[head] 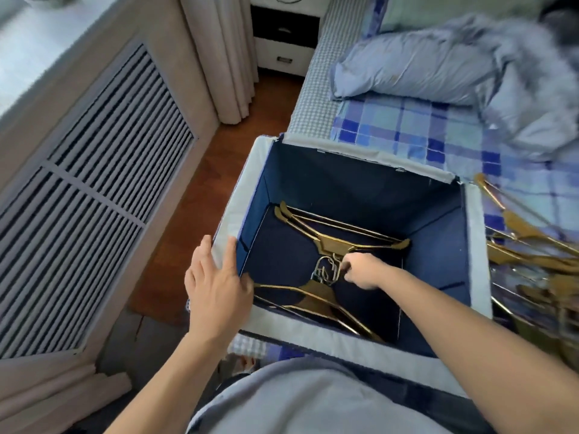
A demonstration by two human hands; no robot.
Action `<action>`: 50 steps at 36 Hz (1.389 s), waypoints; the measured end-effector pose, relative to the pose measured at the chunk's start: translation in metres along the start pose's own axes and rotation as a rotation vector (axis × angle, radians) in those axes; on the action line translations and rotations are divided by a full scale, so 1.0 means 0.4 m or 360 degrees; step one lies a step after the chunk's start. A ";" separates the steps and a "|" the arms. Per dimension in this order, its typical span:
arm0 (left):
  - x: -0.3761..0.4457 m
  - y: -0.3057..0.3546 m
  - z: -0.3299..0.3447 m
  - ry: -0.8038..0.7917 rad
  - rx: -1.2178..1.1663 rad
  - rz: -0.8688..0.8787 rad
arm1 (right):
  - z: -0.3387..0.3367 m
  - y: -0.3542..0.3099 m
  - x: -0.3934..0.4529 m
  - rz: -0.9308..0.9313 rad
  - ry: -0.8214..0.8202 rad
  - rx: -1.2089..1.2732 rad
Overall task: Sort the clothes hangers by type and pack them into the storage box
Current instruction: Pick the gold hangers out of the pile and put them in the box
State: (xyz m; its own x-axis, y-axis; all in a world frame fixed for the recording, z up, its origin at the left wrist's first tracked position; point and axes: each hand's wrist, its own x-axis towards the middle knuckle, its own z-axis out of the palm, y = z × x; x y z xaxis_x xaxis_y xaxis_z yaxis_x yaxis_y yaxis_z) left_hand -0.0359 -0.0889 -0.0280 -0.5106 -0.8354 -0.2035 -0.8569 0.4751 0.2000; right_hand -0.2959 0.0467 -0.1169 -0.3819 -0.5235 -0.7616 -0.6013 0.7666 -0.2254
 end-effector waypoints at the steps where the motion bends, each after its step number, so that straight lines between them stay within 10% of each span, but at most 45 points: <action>1: 0.004 -0.012 -0.005 0.0019 0.0051 0.0107 | 0.003 0.002 -0.022 0.0023 0.0012 0.0009; 12: 0.048 -0.092 -0.008 -0.0016 0.0155 0.0456 | 0.129 -0.034 -0.038 0.0117 -0.0316 -0.0236; 50: 0.051 -0.014 0.008 -0.0031 0.0203 -0.0056 | 0.332 0.060 0.149 -0.0161 -0.0489 -0.0881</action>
State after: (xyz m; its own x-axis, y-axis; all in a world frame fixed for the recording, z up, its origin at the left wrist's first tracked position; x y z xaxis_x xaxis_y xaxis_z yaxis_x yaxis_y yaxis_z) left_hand -0.0419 -0.1077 -0.0366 -0.4802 -0.8473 -0.2270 -0.8757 0.4779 0.0690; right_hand -0.2400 0.0831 -0.2485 -0.1354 -0.3897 -0.9109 -0.9287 0.3703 -0.0204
